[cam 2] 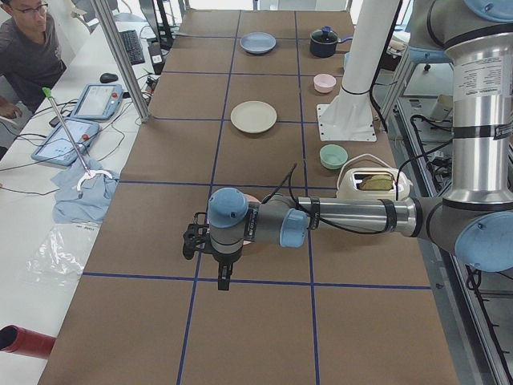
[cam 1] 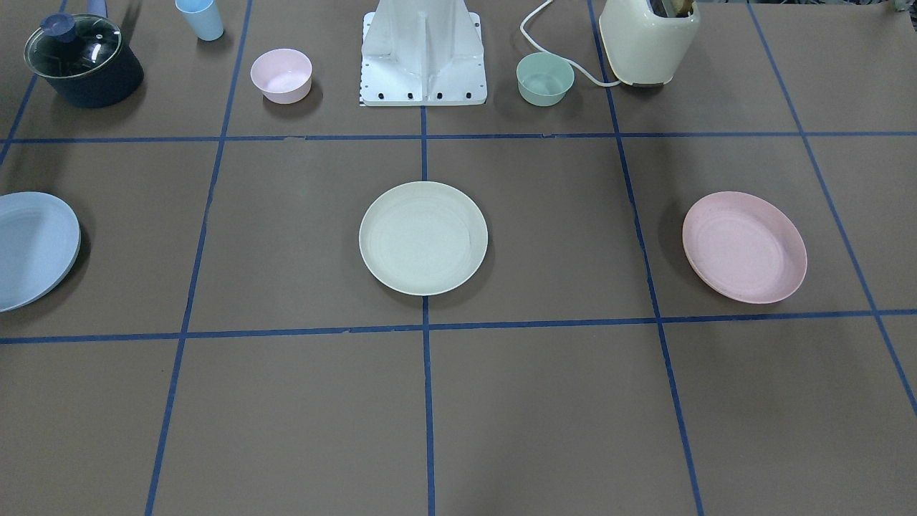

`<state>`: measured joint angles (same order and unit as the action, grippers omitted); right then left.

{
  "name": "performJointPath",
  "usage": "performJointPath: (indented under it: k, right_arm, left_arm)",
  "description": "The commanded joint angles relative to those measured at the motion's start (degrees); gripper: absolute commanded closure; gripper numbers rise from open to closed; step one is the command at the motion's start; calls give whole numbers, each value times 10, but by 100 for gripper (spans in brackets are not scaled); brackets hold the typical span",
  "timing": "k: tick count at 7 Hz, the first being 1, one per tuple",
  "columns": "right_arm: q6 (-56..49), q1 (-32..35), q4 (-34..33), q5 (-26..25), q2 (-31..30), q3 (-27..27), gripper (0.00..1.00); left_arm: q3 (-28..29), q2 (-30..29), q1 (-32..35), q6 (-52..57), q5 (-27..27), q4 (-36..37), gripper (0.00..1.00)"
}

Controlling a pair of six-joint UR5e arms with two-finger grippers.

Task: Stack three plates with pink and blue
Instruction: 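Move the left gripper toward the pink plate's rim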

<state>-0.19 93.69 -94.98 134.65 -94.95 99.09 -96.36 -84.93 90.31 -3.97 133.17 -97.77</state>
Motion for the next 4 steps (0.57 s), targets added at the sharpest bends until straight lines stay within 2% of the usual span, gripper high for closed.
performJointPath:
  k: [1,2,3,4]
  right_arm:
    - [-1,1,0,25,-3,0,0]
    - [-1,0,1,48,-4,0,0]
    - [-1,-1,1,54,4,4,0]
    - [-2,-22,-1,49,8,7,0]
  left_arm:
    - [-4,-18,0,2,8,-19,0]
    - [3,-20,-29,0,36,-75,0]
    - [32,-16,-38,-4,78,-87,0]
    - [44,-27,-41,-3,161,-101,0]
